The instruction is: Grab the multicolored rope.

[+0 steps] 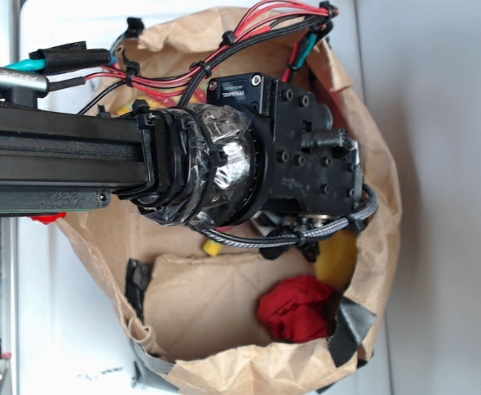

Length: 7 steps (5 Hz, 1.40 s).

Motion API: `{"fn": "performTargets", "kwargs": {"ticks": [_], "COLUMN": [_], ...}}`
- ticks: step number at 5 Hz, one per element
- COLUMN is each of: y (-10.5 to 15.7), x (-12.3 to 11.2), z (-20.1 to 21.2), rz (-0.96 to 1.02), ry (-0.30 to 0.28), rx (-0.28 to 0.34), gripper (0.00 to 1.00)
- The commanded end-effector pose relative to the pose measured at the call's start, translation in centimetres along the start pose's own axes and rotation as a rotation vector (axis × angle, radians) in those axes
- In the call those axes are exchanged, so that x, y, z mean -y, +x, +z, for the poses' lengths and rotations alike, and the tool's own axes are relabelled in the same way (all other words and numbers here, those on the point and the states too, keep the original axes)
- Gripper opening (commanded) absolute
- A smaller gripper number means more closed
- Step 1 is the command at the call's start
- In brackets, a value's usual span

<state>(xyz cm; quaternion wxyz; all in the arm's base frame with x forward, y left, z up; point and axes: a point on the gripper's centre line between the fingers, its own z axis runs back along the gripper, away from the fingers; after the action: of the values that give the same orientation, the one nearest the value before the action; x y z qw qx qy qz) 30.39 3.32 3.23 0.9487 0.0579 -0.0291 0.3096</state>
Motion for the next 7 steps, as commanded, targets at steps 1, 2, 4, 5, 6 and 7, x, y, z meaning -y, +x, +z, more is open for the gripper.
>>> {"fn": "performTargets", "kwargs": {"ticks": [1,2,4,5,6,7], "y": [2.8,3.2,0.7,-0.5,-1.5,-2.1], "x": [-3.4,-4.7,-3.8,-2.9,-2.8,-3.1], "z": [7.3,10.0,15.2,16.6,18.1,19.0], "rz": [0.011,0.009,-0.202,-0.399,-0.475,-0.526], "ry": [-0.14,-0.159,-0.17,-0.189,-0.154,-0.149], "rx": [0.082,0.097,0.232,0.311,0.317,0.226], "gripper": [0.0,0.0,0.0,0.0,0.0,0.0]}}
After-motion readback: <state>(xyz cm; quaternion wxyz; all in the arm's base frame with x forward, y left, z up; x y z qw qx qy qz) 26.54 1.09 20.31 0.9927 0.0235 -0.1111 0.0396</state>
